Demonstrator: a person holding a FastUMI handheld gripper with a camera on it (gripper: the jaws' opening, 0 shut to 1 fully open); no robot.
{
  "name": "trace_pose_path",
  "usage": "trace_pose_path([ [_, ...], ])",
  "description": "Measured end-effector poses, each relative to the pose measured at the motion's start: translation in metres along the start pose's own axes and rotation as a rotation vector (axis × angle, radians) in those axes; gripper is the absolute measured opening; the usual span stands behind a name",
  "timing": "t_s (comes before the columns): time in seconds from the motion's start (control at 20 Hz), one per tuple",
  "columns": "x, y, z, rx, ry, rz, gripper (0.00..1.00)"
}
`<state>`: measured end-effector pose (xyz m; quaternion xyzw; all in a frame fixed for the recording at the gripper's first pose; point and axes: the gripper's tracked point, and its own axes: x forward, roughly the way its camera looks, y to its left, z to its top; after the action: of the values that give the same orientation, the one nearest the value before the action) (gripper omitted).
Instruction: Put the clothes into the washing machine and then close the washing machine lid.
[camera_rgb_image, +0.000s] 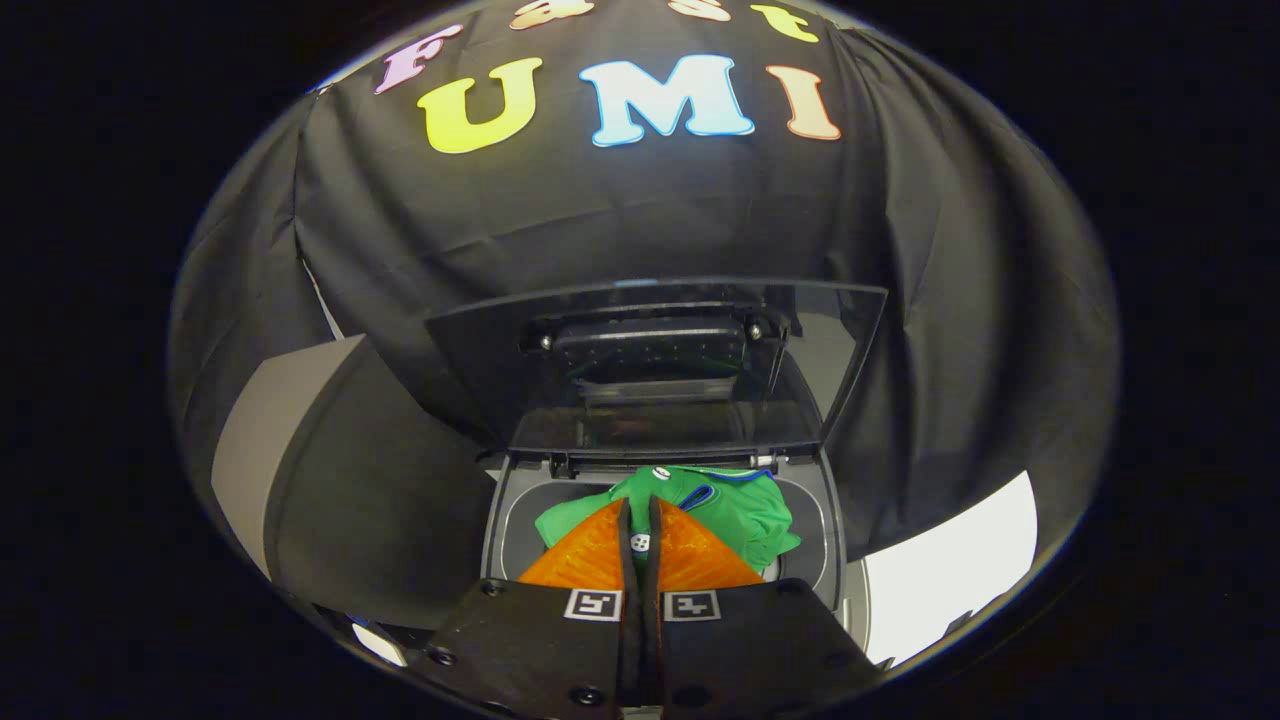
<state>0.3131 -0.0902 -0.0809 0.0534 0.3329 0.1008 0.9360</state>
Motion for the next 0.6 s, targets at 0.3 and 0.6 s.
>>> trace_pose_path([
  [0.3, 0.065, -0.012, -0.050, 0.046, 0.106, -0.011, 0.02],
  [0.6, 0.109, -0.017, -0.102, 0.098, 0.190, -0.048, 0.01],
])
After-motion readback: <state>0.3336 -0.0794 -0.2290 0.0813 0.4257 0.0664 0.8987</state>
